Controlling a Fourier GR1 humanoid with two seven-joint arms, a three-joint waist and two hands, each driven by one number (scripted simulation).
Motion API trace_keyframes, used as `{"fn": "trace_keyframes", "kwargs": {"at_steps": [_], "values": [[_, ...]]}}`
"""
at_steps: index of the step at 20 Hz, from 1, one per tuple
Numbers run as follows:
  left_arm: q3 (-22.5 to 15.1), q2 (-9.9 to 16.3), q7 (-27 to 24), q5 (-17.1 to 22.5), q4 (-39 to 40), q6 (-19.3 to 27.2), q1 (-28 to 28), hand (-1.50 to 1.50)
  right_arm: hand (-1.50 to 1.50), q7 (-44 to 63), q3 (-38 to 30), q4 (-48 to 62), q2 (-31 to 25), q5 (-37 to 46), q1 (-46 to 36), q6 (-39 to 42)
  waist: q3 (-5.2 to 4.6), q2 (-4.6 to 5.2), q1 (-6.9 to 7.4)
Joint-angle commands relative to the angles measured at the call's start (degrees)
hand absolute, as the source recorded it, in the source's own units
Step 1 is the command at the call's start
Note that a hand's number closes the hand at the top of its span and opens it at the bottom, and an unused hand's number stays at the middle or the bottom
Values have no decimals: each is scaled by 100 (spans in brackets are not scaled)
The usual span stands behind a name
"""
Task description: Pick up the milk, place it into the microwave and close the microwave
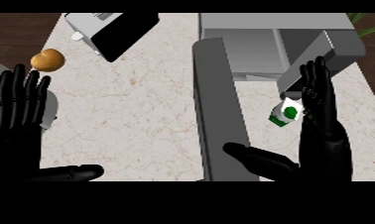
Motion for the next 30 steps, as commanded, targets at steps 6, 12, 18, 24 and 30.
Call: {"fn": "trace_keyframes", "kwargs": {"at_steps": [6, 12, 18, 24, 30], "values": [[-292, -247, -90, -17, -890, -118, 1197, -150, -150, 335, 1203, -134, 51, 1048, 701, -1234, 3, -3, -20], [134, -102, -302, 575, -1153, -643, 1737, -150, -150, 21, 989, 372, 51, 860, 876, -1622, 3, 0, -5], [667, 27, -197, 990, -1287, -961, 1871, -150, -150, -431, 538, 805, -26, 238, 758, -1585, 4, 5, -9], [949, 16, 114, 1455, -1902, -1184, 2354, -150, -150, -1068, 223, 1455, 14, -376, 825, -1569, 6, 2, 10], [866, -248, -652, 1347, -1813, -1531, 3060, -150, -150, -1812, -391, 1943, -51, -1085, 956, -1569, 5, -4, 18]]}}
